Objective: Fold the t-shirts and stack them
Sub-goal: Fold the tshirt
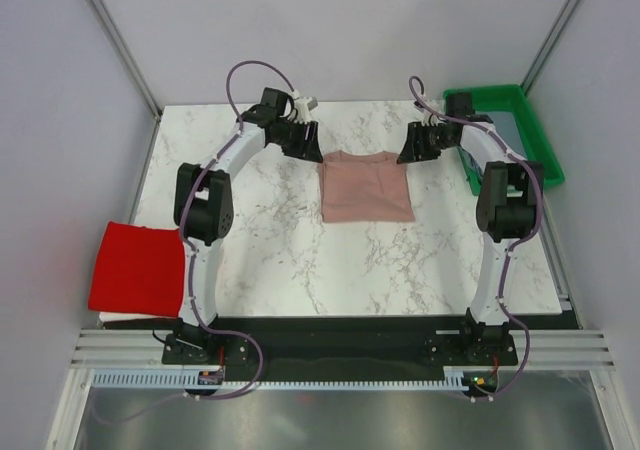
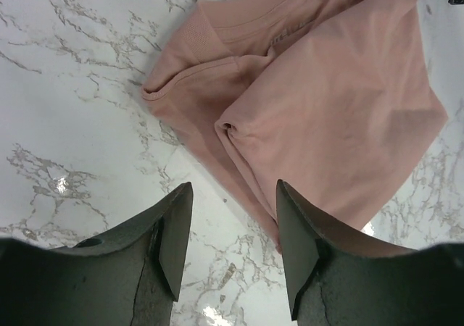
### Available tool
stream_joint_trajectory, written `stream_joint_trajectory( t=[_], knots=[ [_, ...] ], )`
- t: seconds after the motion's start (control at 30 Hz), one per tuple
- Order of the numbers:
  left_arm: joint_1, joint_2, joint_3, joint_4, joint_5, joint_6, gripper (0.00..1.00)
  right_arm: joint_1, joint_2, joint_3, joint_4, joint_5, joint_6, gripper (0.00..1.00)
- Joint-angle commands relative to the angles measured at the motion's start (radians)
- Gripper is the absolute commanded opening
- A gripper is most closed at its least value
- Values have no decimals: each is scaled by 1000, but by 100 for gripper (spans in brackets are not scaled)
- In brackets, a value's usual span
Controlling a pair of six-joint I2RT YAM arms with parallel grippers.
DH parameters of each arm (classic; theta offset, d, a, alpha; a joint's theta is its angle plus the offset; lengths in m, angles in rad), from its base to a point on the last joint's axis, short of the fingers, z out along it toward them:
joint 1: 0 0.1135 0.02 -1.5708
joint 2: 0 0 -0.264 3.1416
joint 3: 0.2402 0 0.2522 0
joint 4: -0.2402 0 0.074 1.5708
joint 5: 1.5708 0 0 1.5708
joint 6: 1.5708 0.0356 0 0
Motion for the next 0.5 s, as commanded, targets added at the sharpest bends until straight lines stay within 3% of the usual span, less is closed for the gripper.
stream_joint_trajectory(
  t=[0.0,0.47],
  knots=[
    [-6,25,60,3,-5,76,58,-4,36,66,-33,26,-74,53],
    [-32,135,127,37,-15,88,57,-4,114,123,-32,10,-68,53]
  ],
)
